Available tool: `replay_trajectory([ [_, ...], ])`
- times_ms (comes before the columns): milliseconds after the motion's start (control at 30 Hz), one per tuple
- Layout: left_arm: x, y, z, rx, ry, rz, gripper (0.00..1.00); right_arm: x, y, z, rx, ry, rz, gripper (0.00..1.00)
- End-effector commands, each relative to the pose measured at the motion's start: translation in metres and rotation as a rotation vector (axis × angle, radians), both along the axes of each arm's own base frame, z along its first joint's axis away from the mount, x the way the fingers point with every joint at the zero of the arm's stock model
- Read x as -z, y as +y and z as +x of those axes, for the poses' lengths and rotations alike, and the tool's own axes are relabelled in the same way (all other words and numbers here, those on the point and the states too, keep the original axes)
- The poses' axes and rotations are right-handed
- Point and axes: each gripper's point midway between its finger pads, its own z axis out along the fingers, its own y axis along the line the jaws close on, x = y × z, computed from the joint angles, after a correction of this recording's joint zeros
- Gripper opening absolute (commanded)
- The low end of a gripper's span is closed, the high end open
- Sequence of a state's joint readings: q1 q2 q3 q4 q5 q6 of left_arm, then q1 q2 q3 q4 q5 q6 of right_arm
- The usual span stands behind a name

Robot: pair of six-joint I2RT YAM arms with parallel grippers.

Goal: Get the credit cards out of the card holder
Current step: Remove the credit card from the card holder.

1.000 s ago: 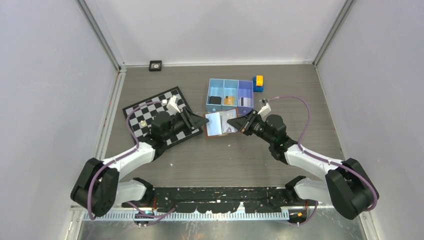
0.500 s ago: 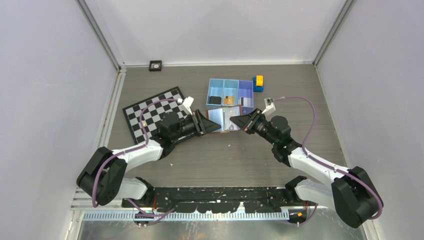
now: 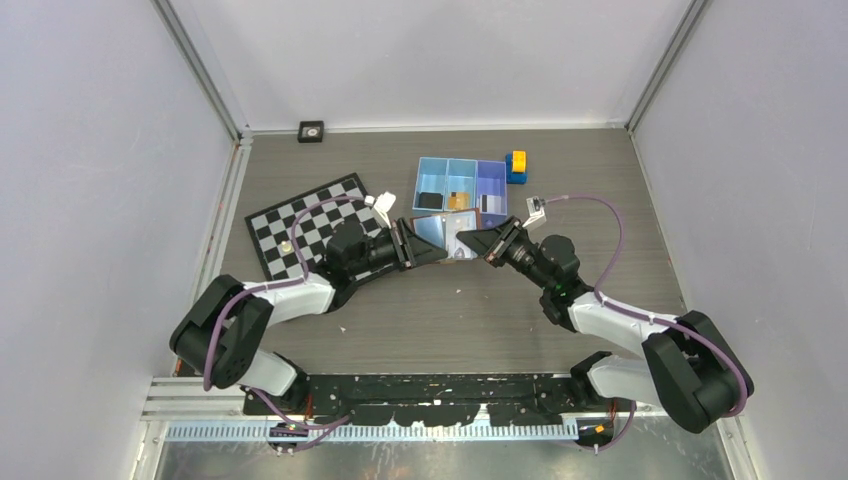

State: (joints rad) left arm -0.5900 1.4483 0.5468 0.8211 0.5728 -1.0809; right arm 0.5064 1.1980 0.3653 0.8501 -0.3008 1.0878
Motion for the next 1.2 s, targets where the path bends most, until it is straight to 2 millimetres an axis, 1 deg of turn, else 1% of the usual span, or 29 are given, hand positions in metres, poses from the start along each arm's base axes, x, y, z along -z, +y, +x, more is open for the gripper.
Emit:
replay_trajectory([
  [0, -0.025, -0.006, 0.002, 0.019, -0.070, -0.057, 0.34, -0.054, 0.007, -0.016, -0.080, -0.150, 0.136, 0.01],
  [133, -0.018, -0.004, 0.004, -0.002, -0.056, -0.025, 0.36, -0.057, 0.006, -0.018, -0.078, -0.158, 0.141, 0.00],
  [233, -0.020, -0.004, 0.005, 0.000, -0.060, -0.027, 0.37, -0.058, 0.007, -0.019, -0.085, -0.158, 0.144, 0.00],
  [333, -0.024, -0.004, 0.003, 0.002, -0.071, -0.043, 0.36, -0.059, 0.008, -0.020, -0.096, -0.157, 0.149, 0.00],
  [533, -0.044, 0.008, 0.002, -0.018, -0.118, -0.086, 0.33, -0.060, 0.012, -0.021, -0.125, -0.157, 0.157, 0.00],
  [633, -0.046, 0.014, 0.002, -0.036, -0.123, -0.080, 0.33, -0.061, 0.014, -0.023, -0.142, -0.163, 0.165, 0.00],
  [767, -0.051, 0.015, 0.000, -0.024, -0.128, -0.089, 0.32, -0.061, 0.016, -0.023, -0.152, -0.159, 0.160, 0.00],
  [833, -0.054, 0.017, 0.001, -0.023, -0.128, -0.095, 0.32, -0.058, 0.016, -0.021, -0.149, -0.147, 0.148, 0.01],
  [900, -0.052, 0.018, 0.001, -0.027, -0.116, -0.090, 0.32, -0.057, 0.017, -0.021, -0.151, -0.148, 0.144, 0.01],
  [1000, -0.044, 0.014, 0.003, -0.009, -0.066, -0.050, 0.31, -0.058, 0.018, -0.022, -0.161, -0.151, 0.146, 0.01],
  [1167, -0.044, 0.006, 0.003, 0.040, -0.028, -0.102, 0.30, -0.062, 0.022, -0.025, -0.193, -0.157, 0.163, 0.00],
])
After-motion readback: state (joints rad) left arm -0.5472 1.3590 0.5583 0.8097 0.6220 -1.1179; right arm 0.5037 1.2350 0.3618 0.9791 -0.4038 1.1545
